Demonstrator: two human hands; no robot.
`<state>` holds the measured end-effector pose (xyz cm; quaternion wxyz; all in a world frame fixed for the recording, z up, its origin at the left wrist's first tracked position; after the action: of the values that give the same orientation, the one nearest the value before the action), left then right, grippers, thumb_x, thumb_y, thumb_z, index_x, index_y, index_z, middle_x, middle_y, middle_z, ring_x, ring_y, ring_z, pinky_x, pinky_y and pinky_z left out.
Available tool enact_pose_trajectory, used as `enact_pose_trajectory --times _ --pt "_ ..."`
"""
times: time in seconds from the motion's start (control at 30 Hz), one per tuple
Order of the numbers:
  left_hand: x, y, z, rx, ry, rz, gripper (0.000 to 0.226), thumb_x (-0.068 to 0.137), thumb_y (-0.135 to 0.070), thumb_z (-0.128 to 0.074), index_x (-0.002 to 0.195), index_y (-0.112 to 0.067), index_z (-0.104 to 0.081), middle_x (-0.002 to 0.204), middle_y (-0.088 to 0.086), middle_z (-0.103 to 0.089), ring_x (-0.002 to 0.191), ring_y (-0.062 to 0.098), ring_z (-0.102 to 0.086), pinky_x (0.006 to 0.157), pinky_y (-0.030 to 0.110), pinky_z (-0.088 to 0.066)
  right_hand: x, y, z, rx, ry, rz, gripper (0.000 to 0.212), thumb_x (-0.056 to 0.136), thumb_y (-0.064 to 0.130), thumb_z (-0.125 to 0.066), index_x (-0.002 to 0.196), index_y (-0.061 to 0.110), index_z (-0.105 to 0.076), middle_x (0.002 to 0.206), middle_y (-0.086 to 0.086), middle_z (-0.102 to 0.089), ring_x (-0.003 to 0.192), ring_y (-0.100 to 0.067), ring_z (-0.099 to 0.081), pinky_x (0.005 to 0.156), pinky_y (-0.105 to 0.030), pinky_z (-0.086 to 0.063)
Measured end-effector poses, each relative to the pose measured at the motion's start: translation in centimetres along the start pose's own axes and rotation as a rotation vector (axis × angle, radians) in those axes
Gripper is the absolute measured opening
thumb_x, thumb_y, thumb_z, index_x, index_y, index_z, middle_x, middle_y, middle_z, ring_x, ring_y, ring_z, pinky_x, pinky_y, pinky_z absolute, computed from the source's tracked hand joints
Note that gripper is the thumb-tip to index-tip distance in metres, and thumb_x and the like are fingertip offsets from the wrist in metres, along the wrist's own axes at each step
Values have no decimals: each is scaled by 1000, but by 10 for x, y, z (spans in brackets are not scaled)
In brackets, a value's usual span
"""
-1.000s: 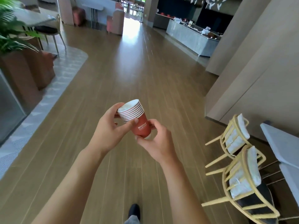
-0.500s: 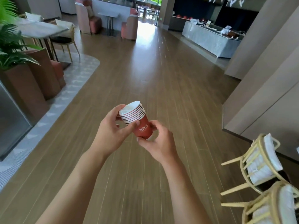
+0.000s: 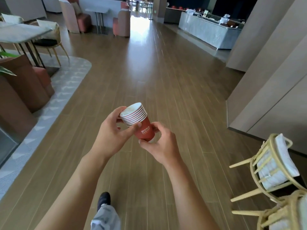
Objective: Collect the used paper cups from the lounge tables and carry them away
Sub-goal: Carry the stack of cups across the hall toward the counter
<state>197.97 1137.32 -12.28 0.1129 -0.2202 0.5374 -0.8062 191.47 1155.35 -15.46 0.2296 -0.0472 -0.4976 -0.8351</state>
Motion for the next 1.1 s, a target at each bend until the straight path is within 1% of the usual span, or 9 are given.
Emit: enact_pose_trajectory --times 0.13,0.23,0.37,0.43,0.53,0.7,0.8,0.93,1.1 --pt "52 26 -2 -31 29 -19 63 84 -43 -86 139 -28 -60 124 -20 -69 113 -6 -62 90 29 -52 45 -9 -17 -26 -25 -12 41 68 38 -88 104 31 -69 100 18 -71 100 -5 -66 87 -23 -53" --pt "103 48 1 -46 57 -49 62 83 -45 -87 137 -29 -61 121 -21 -70 114 -4 -62 89 26 -51 86 -14 -36 -51 -50 -23 40 67 38 -87 103 31 -69 99 17 -72 100 -6 -67 87 -24 -54" --pt "182 74 16 -47 139 -63 55 82 -46 -88 129 -33 -63 116 -22 -71 112 -4 -63 80 4 -43 151 -17 -69 -82 -55 -65 41 67 36 -89 103 30 -69 100 16 -72 101 -7 -66 90 -29 -54" --pt "218 86 31 -34 142 -70 54 83 -46 -88 128 -32 -63 115 -21 -71 112 -5 -63 80 0 -40 185 -12 -90 -93 -35 -83 41 67 38 -88 102 33 -68 100 17 -72 102 -6 -66 89 -27 -54" --pt "267 105 64 -14 108 -88 53 82 -52 -87 126 -36 -62 113 -25 -70 112 -4 -63 82 0 -39 238 -1 -130 -91 -10 -78 41 65 40 -88 101 35 -68 99 20 -71 102 -3 -66 86 -19 -51" --pt "331 134 127 12 23 -123 38 77 -62 -76 107 -49 -58 111 -38 -64 106 -8 -62 85 0 -38 311 16 -204 -94 78 -44 42 65 40 -87 102 33 -69 100 18 -71 102 -3 -65 88 -21 -52" --pt "359 153 152 23 -5 -119 39 80 -56 -80 111 -41 -61 111 -31 -65 105 -3 -63 85 2 -40 344 23 -237 -103 116 -16 41 65 39 -88 101 33 -69 98 19 -71 100 -2 -64 85 -18 -50" --pt "389 173 176 33 -40 -91 41 82 -51 -81 111 -27 -67 105 -20 -69 103 2 -64 84 6 -43 380 31 -271 -89 156 2 40 66 40 -87 100 33 -69 98 18 -71 101 -3 -65 86 -18 -50" --pt "430 199 196 66 -85 -42 46 85 -41 -87 123 -23 -68 112 -17 -71 109 2 -64 90 5 -41 428 32 -308 -82 203 32 41 66 37 -90 101 32 -68 99 18 -72 100 -2 -65 84 -16 -49"
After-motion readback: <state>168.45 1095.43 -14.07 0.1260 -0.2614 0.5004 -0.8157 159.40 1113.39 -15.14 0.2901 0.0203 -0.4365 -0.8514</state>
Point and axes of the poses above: each hand's wrist, its own x-axis towards the middle knuckle, its own z-axis out of the back of the hand, y = z × x, the point moved 4 cm from there along x, towards the middle knuckle
